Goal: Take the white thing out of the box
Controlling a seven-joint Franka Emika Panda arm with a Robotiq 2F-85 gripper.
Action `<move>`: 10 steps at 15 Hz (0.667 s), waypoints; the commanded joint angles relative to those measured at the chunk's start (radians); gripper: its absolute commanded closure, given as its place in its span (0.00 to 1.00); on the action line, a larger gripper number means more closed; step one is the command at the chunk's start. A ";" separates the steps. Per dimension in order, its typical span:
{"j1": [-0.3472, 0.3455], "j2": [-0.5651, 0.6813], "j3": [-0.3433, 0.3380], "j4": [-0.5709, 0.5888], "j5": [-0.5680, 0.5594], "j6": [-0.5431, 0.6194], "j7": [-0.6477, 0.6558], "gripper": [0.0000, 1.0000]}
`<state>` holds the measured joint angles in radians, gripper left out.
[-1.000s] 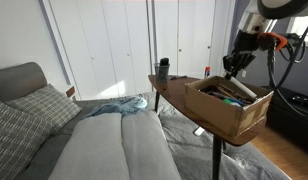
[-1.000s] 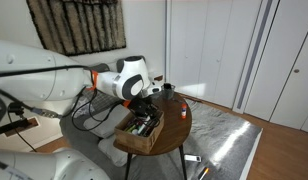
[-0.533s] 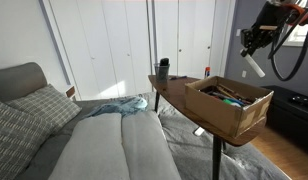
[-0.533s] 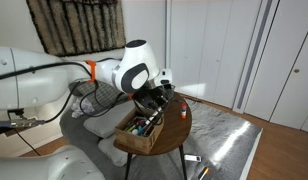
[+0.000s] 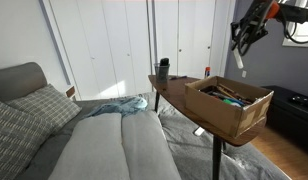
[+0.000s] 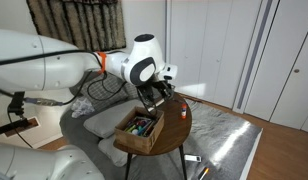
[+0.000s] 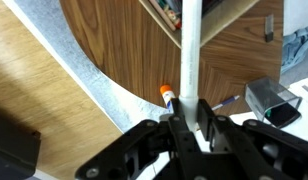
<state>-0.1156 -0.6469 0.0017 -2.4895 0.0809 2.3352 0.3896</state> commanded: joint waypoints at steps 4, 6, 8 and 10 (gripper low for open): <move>-0.049 0.416 0.057 0.410 0.032 -0.007 0.335 0.95; -0.033 0.515 0.054 0.499 0.020 -0.016 0.435 0.95; 0.003 0.605 0.035 0.570 0.047 -0.013 0.458 0.95; 0.030 0.680 0.024 0.627 0.075 -0.009 0.439 0.95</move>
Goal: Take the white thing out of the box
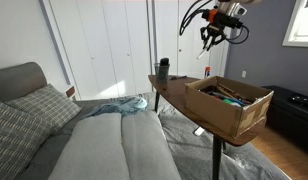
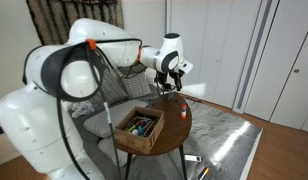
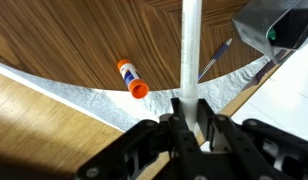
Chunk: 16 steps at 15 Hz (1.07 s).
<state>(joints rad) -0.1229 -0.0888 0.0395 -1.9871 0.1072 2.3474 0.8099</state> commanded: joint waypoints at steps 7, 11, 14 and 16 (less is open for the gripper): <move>0.075 0.318 -0.030 0.227 0.080 -0.023 -0.116 0.95; 0.060 0.407 -0.038 0.266 0.146 -0.013 -0.221 0.95; 0.049 0.467 -0.046 0.339 0.193 -0.033 -0.288 0.95; 0.046 0.502 -0.052 0.388 0.203 -0.070 -0.317 0.95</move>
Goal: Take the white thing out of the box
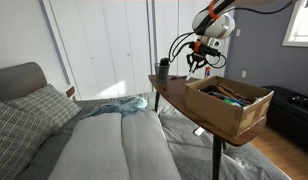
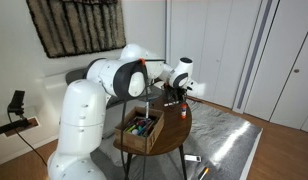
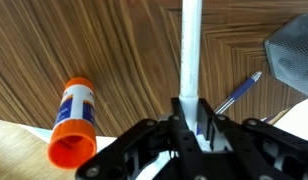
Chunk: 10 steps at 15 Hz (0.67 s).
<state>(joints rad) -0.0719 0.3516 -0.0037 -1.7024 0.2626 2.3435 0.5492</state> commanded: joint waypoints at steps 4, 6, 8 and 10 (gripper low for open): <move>-0.006 0.114 -0.017 0.172 0.039 -0.120 -0.094 0.95; -0.002 0.132 -0.019 0.201 0.031 -0.137 -0.102 0.95; 0.000 0.134 -0.021 0.214 0.027 -0.145 -0.107 0.54; 0.008 0.124 -0.025 0.213 0.013 -0.152 -0.103 0.41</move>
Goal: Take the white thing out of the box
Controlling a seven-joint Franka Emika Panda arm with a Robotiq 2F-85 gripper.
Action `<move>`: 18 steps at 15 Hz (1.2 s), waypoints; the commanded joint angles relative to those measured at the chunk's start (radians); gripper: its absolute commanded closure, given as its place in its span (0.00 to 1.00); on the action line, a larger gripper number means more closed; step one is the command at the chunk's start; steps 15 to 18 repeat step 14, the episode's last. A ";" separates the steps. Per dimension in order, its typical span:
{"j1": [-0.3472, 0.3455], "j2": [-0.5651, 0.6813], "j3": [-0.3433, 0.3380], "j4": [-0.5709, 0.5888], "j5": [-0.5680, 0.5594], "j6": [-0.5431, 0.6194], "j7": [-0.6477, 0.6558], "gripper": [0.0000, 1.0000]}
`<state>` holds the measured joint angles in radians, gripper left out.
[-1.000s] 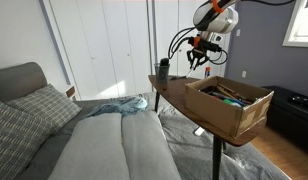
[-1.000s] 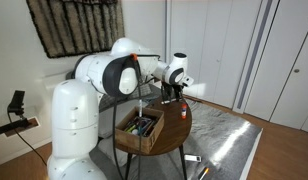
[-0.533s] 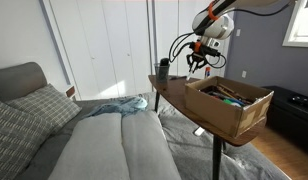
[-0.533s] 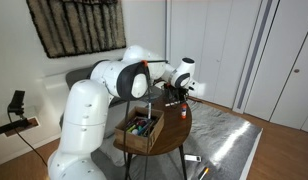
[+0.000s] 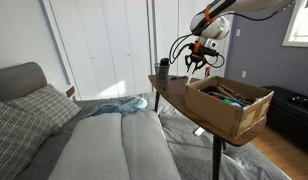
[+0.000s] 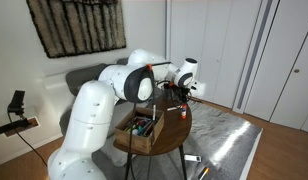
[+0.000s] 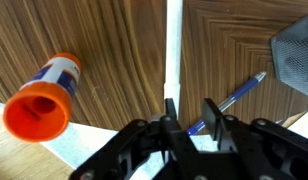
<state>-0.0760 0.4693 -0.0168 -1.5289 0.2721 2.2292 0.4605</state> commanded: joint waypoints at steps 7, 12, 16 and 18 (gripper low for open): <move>0.073 -0.225 -0.027 -0.120 -0.062 0.031 0.014 0.00; 0.099 -0.281 -0.011 -0.092 -0.134 0.070 0.004 0.00; 0.112 -0.333 -0.006 -0.130 -0.148 0.076 0.006 0.00; 0.112 -0.333 -0.006 -0.130 -0.148 0.076 0.006 0.00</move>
